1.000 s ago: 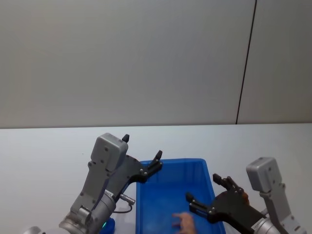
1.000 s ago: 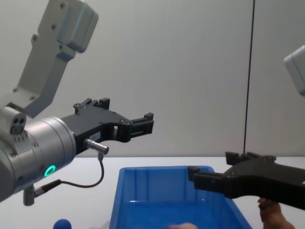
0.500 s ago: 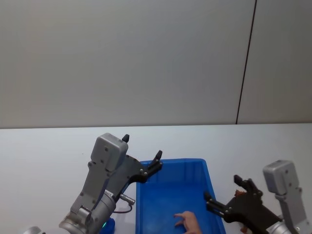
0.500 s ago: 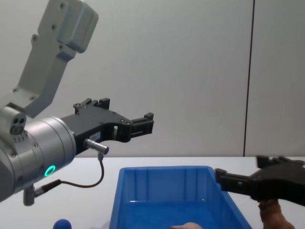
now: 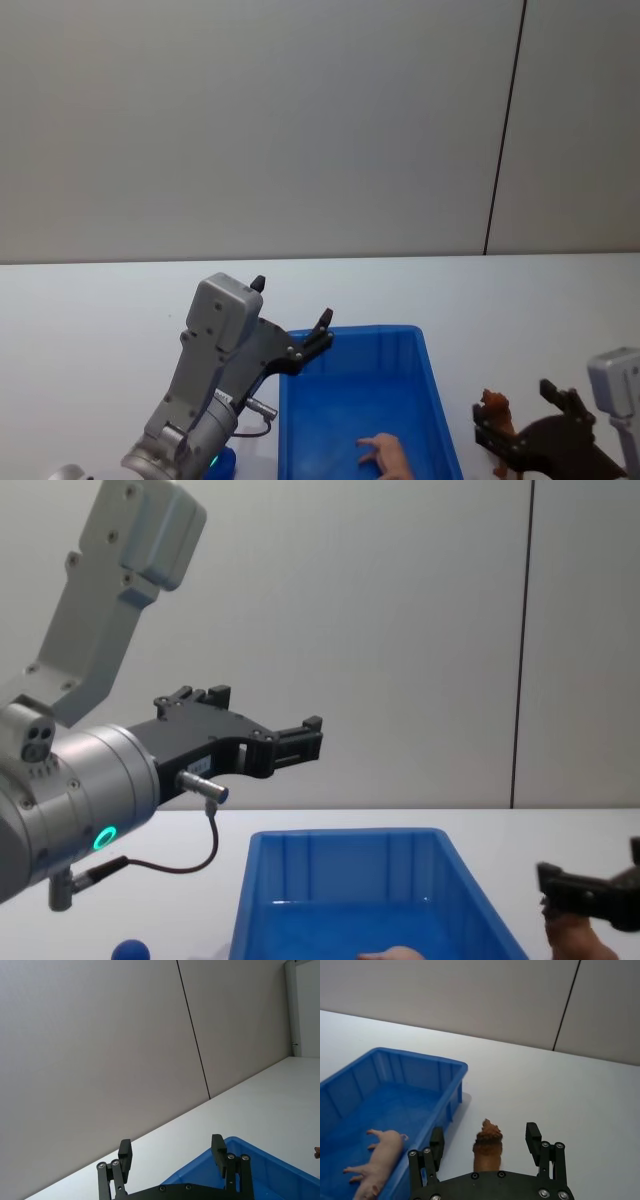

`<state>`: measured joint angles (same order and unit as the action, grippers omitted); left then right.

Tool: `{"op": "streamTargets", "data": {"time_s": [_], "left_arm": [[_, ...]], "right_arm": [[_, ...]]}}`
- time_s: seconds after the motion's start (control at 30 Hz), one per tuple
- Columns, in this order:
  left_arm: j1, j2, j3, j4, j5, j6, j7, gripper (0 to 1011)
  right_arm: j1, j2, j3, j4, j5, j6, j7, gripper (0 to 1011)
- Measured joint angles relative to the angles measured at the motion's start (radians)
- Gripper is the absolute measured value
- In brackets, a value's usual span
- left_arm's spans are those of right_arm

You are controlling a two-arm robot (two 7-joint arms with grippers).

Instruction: Pick up the two dolls from the table and place them into the box.

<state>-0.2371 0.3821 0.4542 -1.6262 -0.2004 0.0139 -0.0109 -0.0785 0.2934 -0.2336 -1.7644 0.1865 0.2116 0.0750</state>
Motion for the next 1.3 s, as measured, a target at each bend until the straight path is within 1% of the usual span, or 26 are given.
{"op": "streamTargets", "data": {"time_s": [0.1, 0.3, 0.5, 0.67, 0.73, 0.9, 0.97, 1.13, 1.2, 1.27, 1.3], "left_arm": [[0.0, 0.0, 0.0, 0.0, 0.0, 0.0, 0.0, 1001], [0.0, 0.0, 0.0, 0.0, 0.0, 0.0, 0.0, 1001], [0.0, 0.0, 0.0, 0.0, 0.0, 0.0, 0.0, 1001], [0.0, 0.0, 0.0, 0.0, 0.0, 0.0, 0.0, 1001], [0.0, 0.0, 0.0, 0.0, 0.0, 0.0, 0.0, 1001], [0.0, 0.0, 0.0, 0.0, 0.0, 0.0, 0.0, 1001], [0.0, 0.0, 0.0, 0.0, 0.0, 0.0, 0.0, 1001], [0.0, 0.0, 0.0, 0.0, 0.0, 0.0, 0.0, 1001], [0.0, 0.0, 0.0, 0.0, 0.0, 0.0, 0.0, 1001], [0.0, 0.0, 0.0, 0.0, 0.0, 0.0, 0.0, 1001], [0.0, 0.0, 0.0, 0.0, 0.0, 0.0, 0.0, 1001]], "right_arm": [[-0.01, 0.004, 0.004, 0.0, 0.004, 0.007, -0.015, 1001], [-0.019, 0.006, 0.007, 0.011, 0.009, 0.015, -0.026, 1001], [-0.019, 0.0, 0.006, 0.041, 0.01, 0.018, -0.022, 1001], [-0.01, -0.012, -0.001, 0.078, 0.009, 0.018, -0.008, 1001], [-0.006, -0.015, -0.002, 0.088, 0.008, 0.018, -0.004, 986], [0.007, -0.029, -0.008, 0.128, 0.004, 0.018, 0.005, 878], [0.014, -0.035, -0.01, 0.144, 0.002, 0.018, 0.007, 806], [0.023, -0.044, -0.013, 0.167, -0.003, 0.018, 0.007, 678], [0.026, -0.047, -0.015, 0.176, -0.007, 0.018, 0.005, 596], [0.027, -0.05, -0.015, 0.18, -0.009, 0.017, 0.003, 560], [0.028, -0.051, -0.016, 0.182, -0.011, 0.017, 0.001, 503]]}}
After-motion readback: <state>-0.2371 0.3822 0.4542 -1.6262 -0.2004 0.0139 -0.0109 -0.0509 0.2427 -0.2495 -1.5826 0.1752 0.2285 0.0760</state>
